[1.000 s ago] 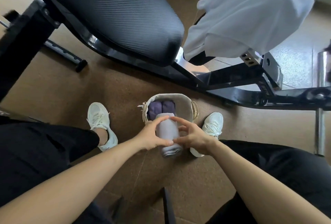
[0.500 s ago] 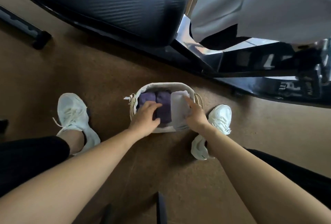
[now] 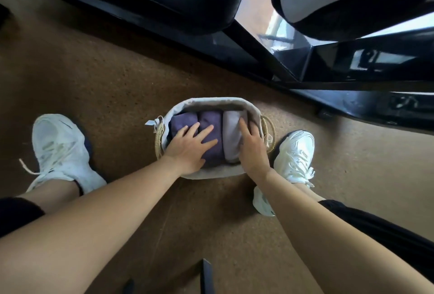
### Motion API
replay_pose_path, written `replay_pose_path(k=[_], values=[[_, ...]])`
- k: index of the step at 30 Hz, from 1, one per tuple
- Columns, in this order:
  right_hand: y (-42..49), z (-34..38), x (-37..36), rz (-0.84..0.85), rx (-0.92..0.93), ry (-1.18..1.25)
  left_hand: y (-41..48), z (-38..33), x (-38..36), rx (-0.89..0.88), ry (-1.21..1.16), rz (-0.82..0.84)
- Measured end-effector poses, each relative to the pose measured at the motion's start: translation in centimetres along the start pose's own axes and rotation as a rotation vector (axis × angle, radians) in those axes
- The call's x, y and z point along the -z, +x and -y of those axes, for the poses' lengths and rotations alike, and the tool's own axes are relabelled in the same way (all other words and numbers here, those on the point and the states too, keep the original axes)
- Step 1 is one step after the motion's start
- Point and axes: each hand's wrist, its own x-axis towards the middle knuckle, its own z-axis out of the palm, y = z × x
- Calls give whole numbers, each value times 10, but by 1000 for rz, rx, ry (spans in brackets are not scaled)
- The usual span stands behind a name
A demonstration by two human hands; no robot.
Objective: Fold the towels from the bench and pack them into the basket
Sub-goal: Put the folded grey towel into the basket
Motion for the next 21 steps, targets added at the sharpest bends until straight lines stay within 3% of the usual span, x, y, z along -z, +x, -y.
replay_pose_path(k=[4, 8, 16, 21], values=[[-8, -6, -15, -114, 133, -175, 3, 6, -15, -7, -19, -34], [-16, -15, -23, -94, 253, -261, 3, 4, -21, -8, -30, -26], [-9, -9, -32, 5, 74, -114, 2, 3, -26, 5, -66, -49], [-6, -3, -35, 65, 53, -284, 3, 4, -27, 13, -84, -56]])
